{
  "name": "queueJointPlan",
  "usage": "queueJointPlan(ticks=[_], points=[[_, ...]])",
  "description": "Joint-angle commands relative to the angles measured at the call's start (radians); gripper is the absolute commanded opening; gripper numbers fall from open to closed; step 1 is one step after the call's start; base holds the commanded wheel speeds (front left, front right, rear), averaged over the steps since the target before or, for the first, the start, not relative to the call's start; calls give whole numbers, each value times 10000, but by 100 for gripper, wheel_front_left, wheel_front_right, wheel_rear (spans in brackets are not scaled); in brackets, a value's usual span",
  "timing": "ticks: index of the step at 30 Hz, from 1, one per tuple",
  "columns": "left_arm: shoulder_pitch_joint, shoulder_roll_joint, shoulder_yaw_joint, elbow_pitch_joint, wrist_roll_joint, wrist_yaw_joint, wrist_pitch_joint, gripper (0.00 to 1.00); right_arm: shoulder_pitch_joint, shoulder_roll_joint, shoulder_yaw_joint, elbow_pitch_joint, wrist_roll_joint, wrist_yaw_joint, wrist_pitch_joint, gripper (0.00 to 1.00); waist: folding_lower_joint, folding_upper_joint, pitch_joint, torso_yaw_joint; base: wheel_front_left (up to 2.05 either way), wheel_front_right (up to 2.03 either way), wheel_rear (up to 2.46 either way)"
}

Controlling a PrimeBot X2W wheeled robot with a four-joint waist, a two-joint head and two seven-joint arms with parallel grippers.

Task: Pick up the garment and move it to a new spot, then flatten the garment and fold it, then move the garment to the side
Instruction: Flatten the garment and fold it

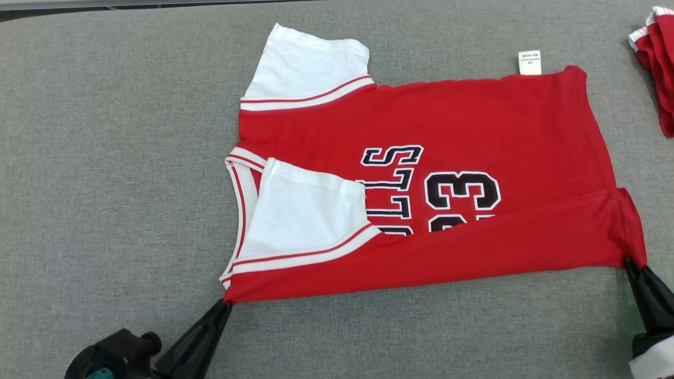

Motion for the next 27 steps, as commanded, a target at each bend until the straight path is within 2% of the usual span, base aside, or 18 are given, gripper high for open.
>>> queueJointPlan(ticks=[1,8,13,14,15,16,18,19,20,21,27], points=[[280,72,-23,-270,-102,193,27,0,305,-164,-80,-184,81,-27,-9,0,0,0,-13,29,0,0,0],[993,21,-189,-898,-202,632,129,0,1379,-333,-389,-665,96,-27,-9,0,0,0,-35,201,0,0,0],[1045,-53,-201,-751,-135,780,126,0,1666,-180,-576,-749,122,-27,-9,1,0,0,-131,294,0,0,0],[1020,-100,-191,-683,-158,811,106,0,1657,-173,-575,-735,152,-27,-9,41,0,0,-160,308,0,0,0],[991,-136,-206,-614,-182,781,95,0,1641,-178,-588,-700,155,-27,-9,76,0,0,-183,320,0,0,0],[952,-182,-199,-535,-204,770,50,0,1651,-164,-604,-651,169,-27,-9,100,0,0,-202,334,0,0,0],[919,-266,-217,-351,-284,752,40,22,1757,-185,-579,-692,226,-25,-9,100,0,0,-234,365,0,0,0],[896,-315,-247,-270,-317,727,83,44,1856,-236,-544,-729,260,-25,-9,100,0,0,-244,382,0,0,0],[829,-370,-271,-196,-337,699,99,80,1941,-297,-540,-756,297,-25,-9,100,0,0,-256,398,0,0,0],[768,-454,-263,-144,-406,694,85,100,1994,-353,-553,-804,342,-25,-9,100,0,0,-268,406,0,0,0],[1093,-429,-110,-269,-897,813,310,100,2292,-568,-1101,-1468,720,-25,-9,100,0,0,-367,407,0,0,0]])
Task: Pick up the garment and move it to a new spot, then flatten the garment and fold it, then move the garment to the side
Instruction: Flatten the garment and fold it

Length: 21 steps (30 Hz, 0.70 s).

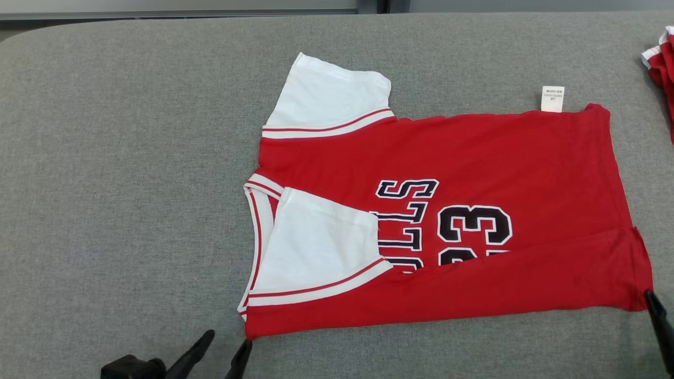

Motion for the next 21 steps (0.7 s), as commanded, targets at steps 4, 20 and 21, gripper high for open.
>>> queueJointPlan(ticks=[4,20,21], points=[[-295,512,731,-693,-280,189,151,100,-21,103,-608,-640,-258,-23,-9,100,0,-1,2,18,0,0,0],[-10538,-407,150,4503,-547,-1517,5701,100,-4723,1547,2078,-480,-1633,-23,-9,100,0,-1,1742,-1620,0,0,0],[-11029,-427,16,4989,-488,-1617,6109,100,-4877,1620,2239,-420,-1619,-23,-9,100,0,-1,1894,-1780,0,0,0]])
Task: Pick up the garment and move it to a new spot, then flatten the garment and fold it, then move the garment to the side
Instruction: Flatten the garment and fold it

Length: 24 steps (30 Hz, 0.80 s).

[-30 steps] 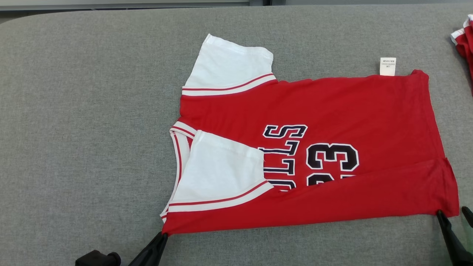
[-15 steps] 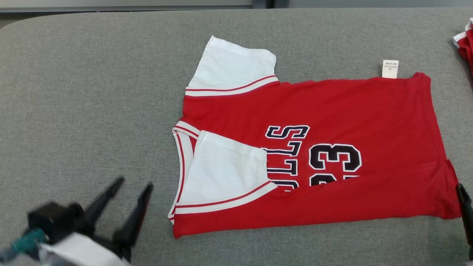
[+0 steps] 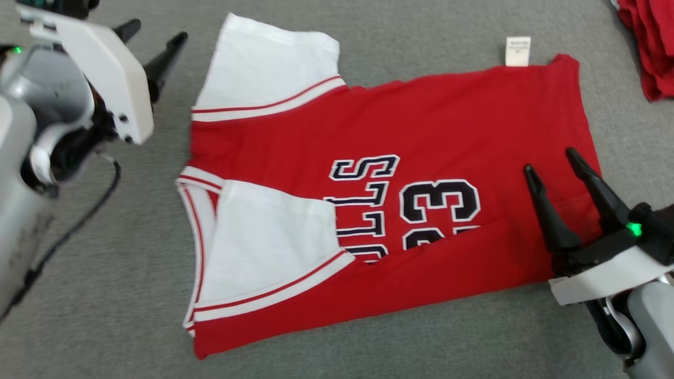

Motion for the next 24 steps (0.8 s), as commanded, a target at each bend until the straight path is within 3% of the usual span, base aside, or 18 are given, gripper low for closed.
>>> queueJointPlan(ticks=[1,12,24], points=[[-916,1,-194,877,145,-175,739,100,-387,83,293,116,45,-23,-9,100,0,0,856,-882,0,0,0],[-3061,-128,-689,3556,447,-628,2280,100,-763,685,351,390,152,-23,-9,100,0,0,1714,-2075,0,0,0],[-3654,-54,-835,4736,708,-929,2006,100,-668,857,187,348,53,-23,-9,100,0,0,1925,-2282,0,0,0]])
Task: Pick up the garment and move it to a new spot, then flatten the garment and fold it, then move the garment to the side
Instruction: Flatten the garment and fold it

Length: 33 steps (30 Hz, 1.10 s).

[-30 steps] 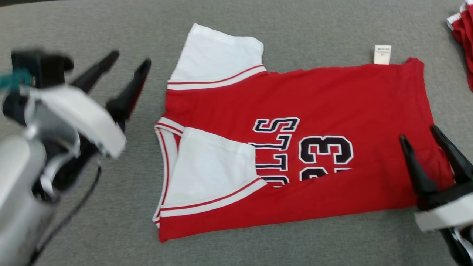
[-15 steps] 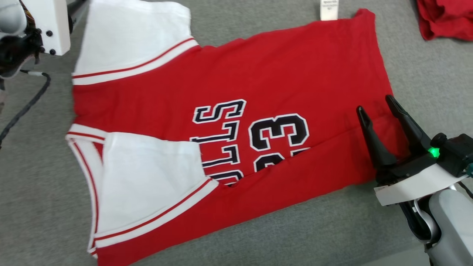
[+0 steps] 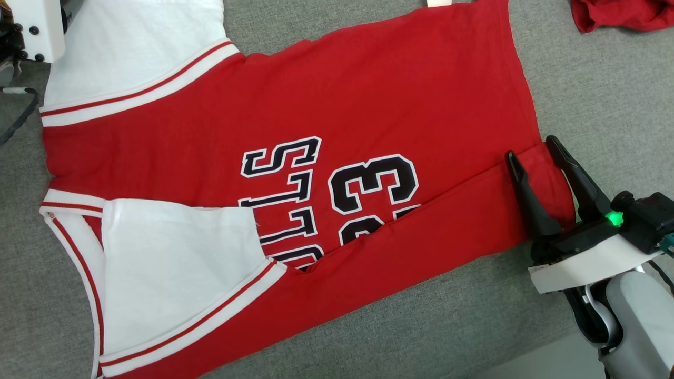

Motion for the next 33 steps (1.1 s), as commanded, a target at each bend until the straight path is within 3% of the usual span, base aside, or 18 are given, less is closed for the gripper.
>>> queueJointPlan(ticks=[1,4,5,7,12,33], points=[[-156,56,-42,149,111,-53,-41,98,-70,-24,0,-6,-32,-23,-9,100,0,0,12,-1,0,0,0],[-217,37,-97,330,175,-100,-108,67,-155,-34,55,0,-60,-23,-9,100,0,0,40,-16,0,0,0],[-267,21,-105,383,173,-121,-125,52,-196,-32,70,-6,-66,-23,-9,100,0,0,52,-23,0,0,0],[-365,-14,-109,475,144,-156,-164,43,-235,-21,105,-17,-62,-23,-9,100,0,0,76,-44,0,0,0],[-310,-178,-167,734,-165,-334,247,0,-231,-81,47,27,66,-23,-9,100,0,0,98,-69,0,0,0],[-84,-252,-445,-329,-782,-979,-809,0,-1027,-583,104,412,175,-23,-9,100,0,0,-974,714,0,0,0]])
